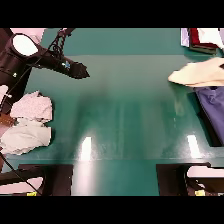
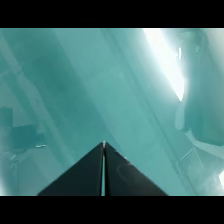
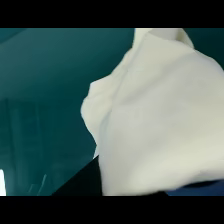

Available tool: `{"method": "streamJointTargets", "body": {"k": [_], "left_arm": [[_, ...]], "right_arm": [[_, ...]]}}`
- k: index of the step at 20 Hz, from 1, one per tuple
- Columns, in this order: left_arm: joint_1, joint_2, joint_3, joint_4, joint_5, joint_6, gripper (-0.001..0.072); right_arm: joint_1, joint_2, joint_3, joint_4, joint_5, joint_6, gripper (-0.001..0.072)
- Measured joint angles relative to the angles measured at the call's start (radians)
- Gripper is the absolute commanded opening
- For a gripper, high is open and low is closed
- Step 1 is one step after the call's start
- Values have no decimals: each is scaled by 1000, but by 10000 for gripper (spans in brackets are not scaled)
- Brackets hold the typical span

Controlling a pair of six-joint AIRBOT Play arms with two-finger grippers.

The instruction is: Fold the shirts.

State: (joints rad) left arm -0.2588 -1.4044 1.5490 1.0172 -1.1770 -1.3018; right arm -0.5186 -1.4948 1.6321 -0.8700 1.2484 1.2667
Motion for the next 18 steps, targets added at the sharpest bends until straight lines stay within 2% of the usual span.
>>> {"method": "streamJointTargets", "body": {"k": [5, 9, 13, 18], "left_arm": [[-9, 0, 0, 0, 7, 0, 20], [-11, 0, 0, 0, 6, -1, 21], [-11, 0, 0, 0, -4, -1, 21], [-11, 0, 0, 1, -13, 0, 21]], "right_arm": [[-111, 70, 0, 120, -25, -58, 12], [-159, 150, 0, 106, -5, -69, 12], [-176, 215, 0, -63, 88, -9, 14], [-182, 250, 0, -376, 242, 127, 18]]}}
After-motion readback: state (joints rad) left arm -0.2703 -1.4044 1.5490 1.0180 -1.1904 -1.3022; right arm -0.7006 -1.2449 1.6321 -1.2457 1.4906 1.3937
